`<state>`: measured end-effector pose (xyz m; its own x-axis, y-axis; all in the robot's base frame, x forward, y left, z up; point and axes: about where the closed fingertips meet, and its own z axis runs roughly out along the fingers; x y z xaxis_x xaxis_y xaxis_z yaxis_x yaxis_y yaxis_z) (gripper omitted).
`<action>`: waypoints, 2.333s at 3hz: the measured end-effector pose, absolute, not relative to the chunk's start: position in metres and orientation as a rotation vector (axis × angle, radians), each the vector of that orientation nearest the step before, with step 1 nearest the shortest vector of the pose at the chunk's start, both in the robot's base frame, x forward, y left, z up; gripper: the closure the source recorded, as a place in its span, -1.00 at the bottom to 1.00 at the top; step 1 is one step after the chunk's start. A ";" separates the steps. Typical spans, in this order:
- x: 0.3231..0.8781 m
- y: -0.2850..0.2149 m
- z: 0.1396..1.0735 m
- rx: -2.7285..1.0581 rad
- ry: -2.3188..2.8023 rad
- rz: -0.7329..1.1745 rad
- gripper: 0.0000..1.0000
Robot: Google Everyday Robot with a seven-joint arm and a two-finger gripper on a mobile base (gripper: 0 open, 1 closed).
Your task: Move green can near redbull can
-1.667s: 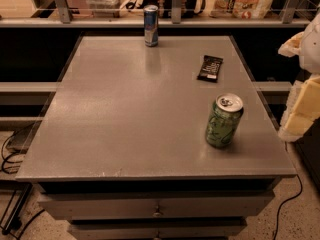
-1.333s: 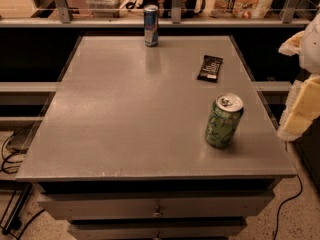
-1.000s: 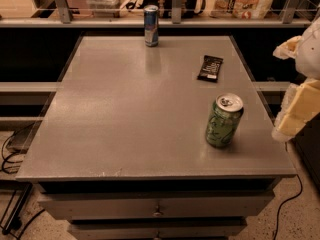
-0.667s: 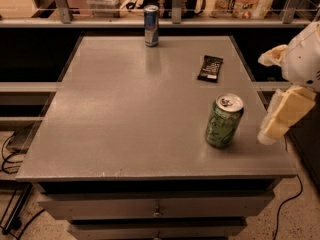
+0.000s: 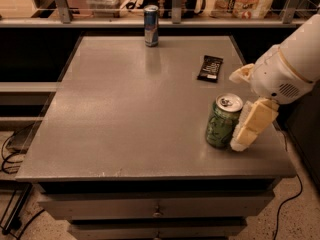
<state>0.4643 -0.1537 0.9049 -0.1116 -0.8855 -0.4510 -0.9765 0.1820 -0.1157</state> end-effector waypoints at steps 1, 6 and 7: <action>0.466 -0.154 0.890 -1.733 2.095 0.306 -0.55; 0.513 -0.164 0.938 -1.549 2.072 0.301 1.00; 0.518 -0.164 0.935 -1.450 2.050 0.432 1.00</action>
Offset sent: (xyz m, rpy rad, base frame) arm 0.0043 -0.0258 -0.0119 -0.0522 0.0187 -0.1330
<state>0.5180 -0.1639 0.9350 -0.2365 -0.7423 -0.6269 -0.9323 0.3550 -0.0687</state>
